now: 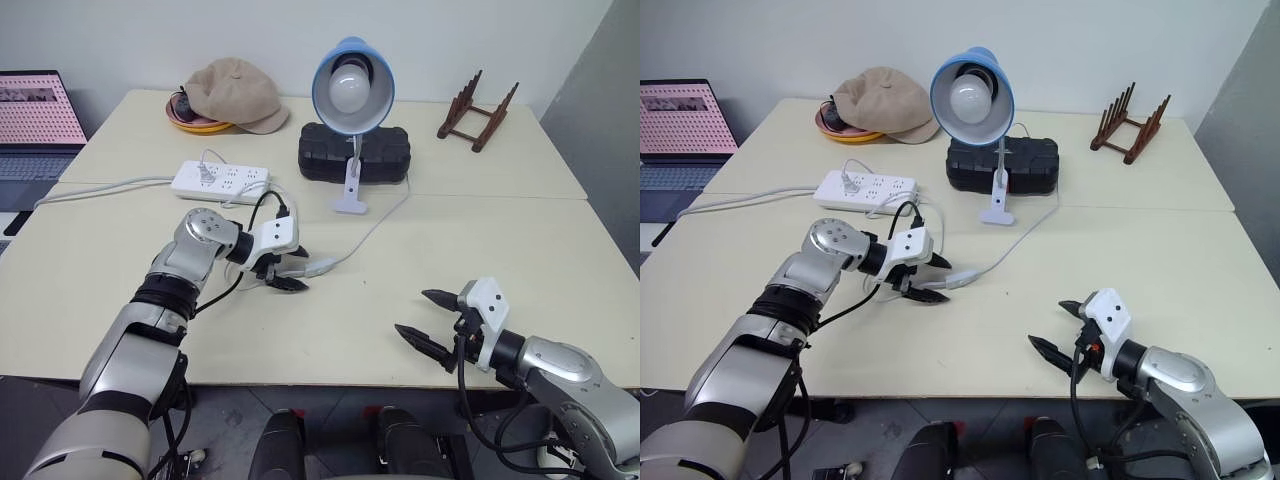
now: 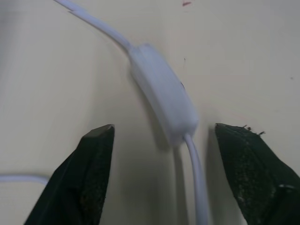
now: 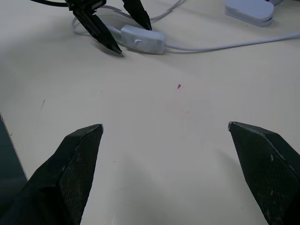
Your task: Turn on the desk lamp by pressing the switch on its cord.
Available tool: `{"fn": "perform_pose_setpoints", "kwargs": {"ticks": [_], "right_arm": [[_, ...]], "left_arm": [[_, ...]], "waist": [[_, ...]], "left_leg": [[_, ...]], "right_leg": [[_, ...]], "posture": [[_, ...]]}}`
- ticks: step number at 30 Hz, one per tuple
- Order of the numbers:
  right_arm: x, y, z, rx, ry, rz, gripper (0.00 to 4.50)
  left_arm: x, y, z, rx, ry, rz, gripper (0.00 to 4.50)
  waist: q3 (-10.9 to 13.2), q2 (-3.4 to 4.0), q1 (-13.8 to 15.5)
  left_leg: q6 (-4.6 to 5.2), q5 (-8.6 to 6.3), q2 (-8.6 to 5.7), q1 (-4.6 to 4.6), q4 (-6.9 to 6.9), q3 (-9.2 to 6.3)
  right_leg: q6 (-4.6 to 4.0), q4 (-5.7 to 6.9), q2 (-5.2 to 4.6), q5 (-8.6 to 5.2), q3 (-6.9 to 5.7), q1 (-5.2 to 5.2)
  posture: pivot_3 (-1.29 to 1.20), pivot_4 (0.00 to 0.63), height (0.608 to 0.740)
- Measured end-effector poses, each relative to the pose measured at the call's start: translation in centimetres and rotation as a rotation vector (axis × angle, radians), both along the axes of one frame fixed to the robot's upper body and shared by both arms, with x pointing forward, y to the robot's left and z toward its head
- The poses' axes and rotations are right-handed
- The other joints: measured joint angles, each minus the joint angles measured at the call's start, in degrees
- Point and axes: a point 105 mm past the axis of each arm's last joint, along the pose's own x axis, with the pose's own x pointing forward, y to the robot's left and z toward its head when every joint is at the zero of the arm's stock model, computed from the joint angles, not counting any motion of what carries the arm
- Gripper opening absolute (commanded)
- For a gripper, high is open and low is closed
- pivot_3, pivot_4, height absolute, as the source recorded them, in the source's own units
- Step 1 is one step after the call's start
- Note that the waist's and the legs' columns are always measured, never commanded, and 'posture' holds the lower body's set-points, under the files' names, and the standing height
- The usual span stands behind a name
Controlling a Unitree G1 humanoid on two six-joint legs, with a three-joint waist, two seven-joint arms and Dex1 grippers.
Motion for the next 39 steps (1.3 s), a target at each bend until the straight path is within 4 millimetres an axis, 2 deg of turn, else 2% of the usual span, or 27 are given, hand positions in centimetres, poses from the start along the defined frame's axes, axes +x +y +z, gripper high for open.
{"fn": "perform_pose_setpoints", "kwargs": {"ticks": [3, 4, 5, 11, 12, 21, 23, 26, 29, 31, 34, 39], "right_arm": [[0.0, 0.0, 0.0, -0.001, 0.002, -0.004, 4.5], [0.0, 0.0, 0.0, -0.001, 0.002, -0.004, 4.5], [0.1, 0.0, 0.0, -0.001, 0.001, -0.003, 4.5], [0.1, 0.2, 0.4, 0.015, 0.0, 0.017, 4.5], [0.1, 0.2, 0.4, 0.015, 0.0, 0.018, 4.5], [0.5, 0.1, 0.5, 0.018, -0.001, 0.016, 4.5], [0.8, 0.6, 0.8, 0.107, 0.029, 0.005, 4.5], [0.8, 1.8, 1.5, 0.273, 0.117, 0.03, 4.5], [0.8, 2.2, 1.9, 0.42, 0.226, 0.039, 4.5], [1.0, 2.3, 2.4, 0.523, 0.29, 0.043, 4.5], [1.6, 2.9, 4.3, 0.701, 0.355, 0.087, 4.5], [2.2, 3.4, 6.4, 0.8, 0.388, 0.12, 4.5]], "left_arm": [[0.0, 0.1, -0.2, 0.01, -0.001, -0.003, 2.16], [0.0, 0.1, -0.3, 0.011, 0.001, -0.004, 1.81], [-0.1, 0.1, -0.3, 0.011, 0.002, -0.006, 1.75], [-0.5, 0.9, -0.6, 0.044, 0.026, -0.027, 0.47], [-0.5, 1.0, -0.6, 0.052, 0.026, -0.025, 0.39], [-0.7, 1.1, -0.6, 0.049, 0.043, -0.027, 0.39], [-1.0, 0.5, -0.1, -0.052, 0.152, 0.033, 0.39], [-2.5, -2.3, 2.8, -0.264, 0.36, 0.023, 0.39], [-4.2, -3.5, 5.8, -0.405, 0.518, 0.004, 0.39], [-5.1, -4.0, 6.9, -0.463, 0.612, 0.007, 0.39], [-6.0, -4.4, 8.3, -0.551, 0.757, 0.03, 0.39], [-7.6, -4.8, 10.1, -0.625, 0.883, 0.02, 0.39]], "waist": [[0.0, 0.0, -0.15], [0.0, 0.0, -0.17], [0.0, 0.0, -0.17], [0.0, 0.0, -0.14], [0.0, 0.0, -0.13], [0.0, 0.0, -0.12], [0.0, 0.0, -0.17], [0.01, -0.01, -0.17], [0.01, -0.01, -0.26], [0.01, 0.01, -0.33], [0.02, 0.03, -0.74], [0.02, 0.03, -1.12]], "left_leg": [[0.0, 0.0, 0.0, 0.0, -0.03, 0.0], [0.0, 0.0, 0.01, 0.0, -0.04, -0.01], [0.0, 0.0, 0.01, 0.0, -0.04, -0.02], [0.0, 0.0, 0.01, 0.0, -0.01, -0.03], [0.0, 0.0, 0.01, 0.0, -0.01, -0.03], [0.0, 0.0, 0.01, 0.0, -0.01, -0.03], [0.01, 0.0, 0.01, 0.0, 0.0, -0.07], [0.0, 0.0, 0.01, -0.01, 0.01, -0.15], [0.01, 0.01, 0.01, 0.04, 0.01, -0.19], [0.02, 0.01, 0.03, 0.08, 0.01, -0.21], [0.04, 0.02, 0.06, 0.12, 0.02, -0.27], [0.05, 0.03, 0.06, 0.12, -0.01, -0.32]], "right_leg": [[0.0, 0.0, 0.01, 0.0, 0.0, -0.01], [0.0, 0.02, 0.02, 0.0, -0.01, -0.02], [0.0, 0.03, 0.02, 0.0, -0.01, -0.02], [0.0, 0.06, 0.02, 0.0, -0.01, -0.01], [0.0, 0.06, 0.02, 0.0, -0.01, -0.01], [0.0, 0.07, 0.02, 0.0, -0.01, 0.0], [0.0, 0.13, 0.03, 0.0, -0.03, -0.01], [0.0, 0.2, 0.03, 0.0, -0.06, 0.01], [0.0, 0.22, 0.03, 0.0, -0.07, 0.05], [-0.01, 0.26, 0.07, -0.01, -0.08, 0.06], [-0.01, 0.32, 0.13, 0.0, -0.09, 0.06], [0.05, 0.3, 0.14, 0.03, -0.12, 0.07]], "posture": [[0.0, 0.15, 0.74], [0.0, 0.15, 0.74], [0.0, 0.15, 0.74], [0.0, 0.15, 0.74], [0.0, 0.15, 0.74], [0.0, 0.15, 0.74], [0.0, 0.15, 0.74], [0.0, 0.15, 0.74], [0.0, 0.15, 0.74], [0.0, 0.15, 0.74], [0.0, 0.15, 0.74], [0.0, 0.15, 0.74]]}}
